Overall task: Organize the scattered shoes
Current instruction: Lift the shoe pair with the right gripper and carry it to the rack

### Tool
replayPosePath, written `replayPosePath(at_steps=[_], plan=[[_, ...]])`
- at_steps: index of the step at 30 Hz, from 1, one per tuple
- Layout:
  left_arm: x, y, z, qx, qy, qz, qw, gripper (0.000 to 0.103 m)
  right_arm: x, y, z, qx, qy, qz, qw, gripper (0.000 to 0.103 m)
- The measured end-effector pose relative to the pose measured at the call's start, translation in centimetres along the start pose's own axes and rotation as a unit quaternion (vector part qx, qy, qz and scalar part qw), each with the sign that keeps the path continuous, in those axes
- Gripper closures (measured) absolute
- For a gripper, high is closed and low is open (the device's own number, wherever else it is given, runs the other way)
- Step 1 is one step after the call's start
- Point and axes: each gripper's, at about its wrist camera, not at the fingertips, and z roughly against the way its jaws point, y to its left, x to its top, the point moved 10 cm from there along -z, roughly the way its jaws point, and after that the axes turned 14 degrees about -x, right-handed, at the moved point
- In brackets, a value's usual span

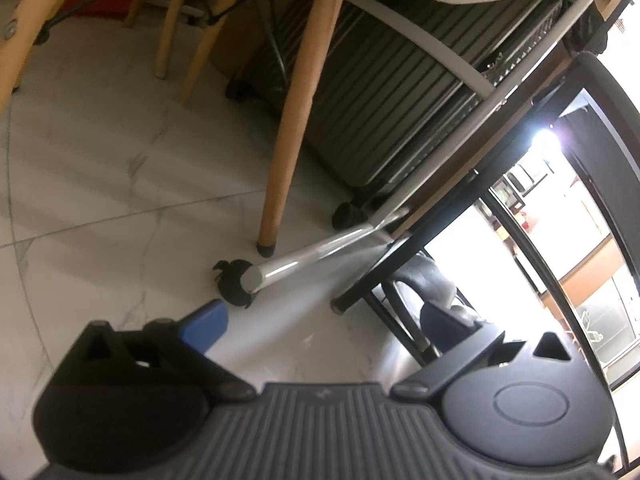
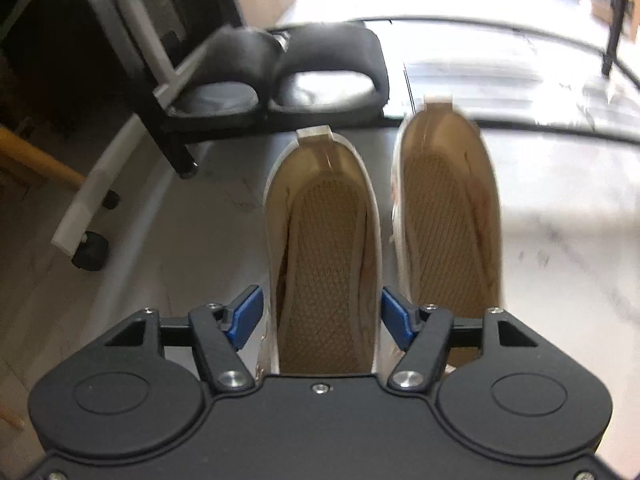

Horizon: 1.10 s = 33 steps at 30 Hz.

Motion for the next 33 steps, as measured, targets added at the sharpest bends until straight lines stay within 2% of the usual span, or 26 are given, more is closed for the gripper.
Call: replayPosePath(at_steps=[4, 7, 9, 10, 12, 14, 18, 22, 24, 28, 30, 31, 33], plan=[[0.0, 0.1, 0.0, 0.0, 0.001, 0.002, 1.0, 0.001, 0.5, -0.4, 2.0, -0.01, -0.053, 0.053, 0.997, 0.03], [0.1, 0.3, 0.0, 0.0, 0.001, 0.011, 0.9999, 0.001, -0.9, -0.9, 3.9, 0.005, -0.084, 0.105, 0.991, 0.027], [0.0, 0.3, -0.1, -0.001, 0.003, 0.013, 0.9999, 0.001, -2.1, -1.3, 4.8, 0.023, -0.088, 0.125, 0.988, 0.027], [0.0, 0.3, -0.2, -0.002, 0.005, 0.014, 0.9999, 0.001, -3.5, -1.6, 5.7, 0.038, -0.094, 0.149, 0.984, 0.029], [0.0, 0.1, -0.2, -0.006, 0.006, 0.012, 0.9999, 0.001, -5.3, -1.9, 6.5, 0.044, -0.102, 0.187, 0.976, 0.049], [-0.1, 0.1, -0.3, -0.006, 0.008, 0.01, 0.9999, 0.001, -7.6, -2.0, 6.8, 0.039, -0.102, 0.224, 0.969, 0.054], [-0.3, -0.1, -0.4, -0.004, 0.013, 0.004, 0.9999, 0.001, -8.5, -2.0, 6.1, 0.034, -0.085, 0.203, 0.975, 0.056], [-0.2, 0.2, -0.2, -0.001, 0.01, 0.01, 0.9999, 0.001, -7.8, -1.9, 5.6, 0.054, -0.053, 0.138, 0.988, 0.055], [-0.2, 0.3, -0.3, 0.0, 0.011, 0.012, 0.9999, 0.001, -7.4, -2.4, 6.4, 0.066, -0.06, 0.116, 0.989, 0.054], [-0.3, 0.1, -0.5, -0.002, 0.015, 0.007, 0.9999, 0.001, -5.7, -4.1, 7.0, 0.042, -0.094, 0.096, 0.99, 0.043], [-0.4, -0.1, -0.5, -0.002, 0.017, 0.003, 0.9998, 0.001, -4.6, -4.9, 6.6, 0.034, -0.101, 0.089, 0.99, 0.033], [-0.4, -0.1, -0.5, -0.001, 0.018, 0.001, 0.9998, 0.001, -3.9, -5.2, 5.7, 0.036, -0.086, 0.085, 0.992, 0.029], [-0.4, 0.0, -0.5, 0.0, 0.016, 0.002, 0.9999, 0.001, -3.3, -5.3, 4.1, 0.04, -0.044, 0.083, 0.995, 0.027]])
